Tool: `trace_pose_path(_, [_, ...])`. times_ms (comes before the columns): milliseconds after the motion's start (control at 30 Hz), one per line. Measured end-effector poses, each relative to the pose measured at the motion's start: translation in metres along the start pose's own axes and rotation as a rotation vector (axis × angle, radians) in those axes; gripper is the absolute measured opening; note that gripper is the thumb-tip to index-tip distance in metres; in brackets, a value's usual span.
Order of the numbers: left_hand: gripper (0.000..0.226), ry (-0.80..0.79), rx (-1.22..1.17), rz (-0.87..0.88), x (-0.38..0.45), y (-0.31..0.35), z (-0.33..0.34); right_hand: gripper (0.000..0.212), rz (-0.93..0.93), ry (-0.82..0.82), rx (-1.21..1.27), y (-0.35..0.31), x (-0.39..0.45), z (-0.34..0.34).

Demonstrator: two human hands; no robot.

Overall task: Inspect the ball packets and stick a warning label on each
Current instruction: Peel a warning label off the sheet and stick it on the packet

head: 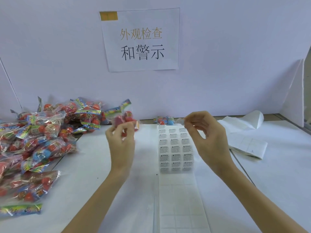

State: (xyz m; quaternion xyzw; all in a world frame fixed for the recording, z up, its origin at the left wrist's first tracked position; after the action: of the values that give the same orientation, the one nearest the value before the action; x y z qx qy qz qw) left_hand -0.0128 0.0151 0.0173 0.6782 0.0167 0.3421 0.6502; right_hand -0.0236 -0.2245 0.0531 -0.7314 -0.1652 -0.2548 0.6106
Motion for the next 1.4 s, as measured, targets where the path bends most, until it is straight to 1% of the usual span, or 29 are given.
trace_pose_path(33, [0.013,0.017,0.010,0.061,0.002,0.007,-0.004,0.018,0.021,0.004,0.022,0.000,0.000,-0.001])
trace_pose_path(67, [0.018,0.007,0.008,0.110,0.003,0.011,-0.006,0.019,0.037,0.005,0.037,0.001,0.000,-0.001])
trace_pose_path(100, [0.023,-0.030,-0.026,0.122,0.004,0.012,-0.006,0.020,0.053,-0.001,0.055,0.000,0.000,-0.001])
trace_pose_path(200, [0.025,-0.209,-0.181,0.055,-0.001,0.017,0.002,0.027,0.084,-0.055,0.096,-0.001,-0.002,0.005])
trace_pose_path(267, [0.027,-0.306,-0.219,0.048,-0.007,0.018,0.011,0.033,0.107,-0.109,0.114,-0.001,-0.003,0.010])
trace_pose_path(400, [0.033,-0.418,-0.172,0.109,-0.019,0.018,0.023,0.047,0.192,-0.185,0.142,0.005,-0.007,0.018])
trace_pose_path(500, [0.031,-0.460,-0.134,0.139,-0.025,0.018,0.028,0.052,0.211,-0.176,0.106,0.010,-0.010,0.019])
trace_pose_path(700, [0.028,-0.488,-0.058,0.163,-0.027,0.021,0.029,0.051,0.179,-0.155,0.020,0.011,-0.010,0.018])
trace_pose_path(867, [0.032,-0.494,-0.016,0.203,-0.028,0.024,0.028,0.048,0.187,-0.158,-0.002,0.011,-0.010,0.020])
trace_pose_path(967, [0.020,-0.418,-0.025,0.203,-0.027,0.024,0.026,0.047,0.191,-0.168,0.006,0.010,-0.012,0.022])
trace_pose_path(1033, [0.016,-0.355,-0.027,0.202,-0.028,0.023,0.026,0.046,0.189,-0.168,0.011,0.009,-0.014,0.023])
trace_pose_path(1167, [0.017,-0.347,-0.051,0.218,-0.030,0.022,0.028,0.047,0.194,-0.141,-0.019,0.011,-0.015,0.023])
trace_pose_path(1233, [0.018,-0.347,-0.076,0.209,-0.031,0.022,0.029,0.051,0.208,-0.084,-0.091,0.013,-0.014,0.021])
trace_pose_path(1300, [0.020,-0.344,-0.114,0.142,-0.031,0.021,0.029,0.053,0.257,-0.035,-0.172,0.017,-0.011,0.016])
trace_pose_path(1333, [0.022,-0.347,-0.140,0.095,-0.031,0.021,0.029,0.048,0.312,-0.054,-0.172,0.019,-0.010,0.015])
trace_pose_path(1400, [0.027,-0.366,-0.182,0.027,-0.030,0.019,0.028,0.031,0.465,-0.188,-0.021,0.022,-0.010,0.018])
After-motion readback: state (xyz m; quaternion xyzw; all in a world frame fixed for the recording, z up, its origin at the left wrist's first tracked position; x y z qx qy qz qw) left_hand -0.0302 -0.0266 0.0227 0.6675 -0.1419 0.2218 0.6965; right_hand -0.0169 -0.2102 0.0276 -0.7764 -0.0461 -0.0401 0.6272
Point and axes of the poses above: each hand's wrist, its own x-axis towards the middle knuckle, its own z-axis out of the palm, y = z × x, the point moved 4 cm from there along x, towards the middle knuckle, and after that the axes turned 6 degrees about z, right-handed, at the moved point
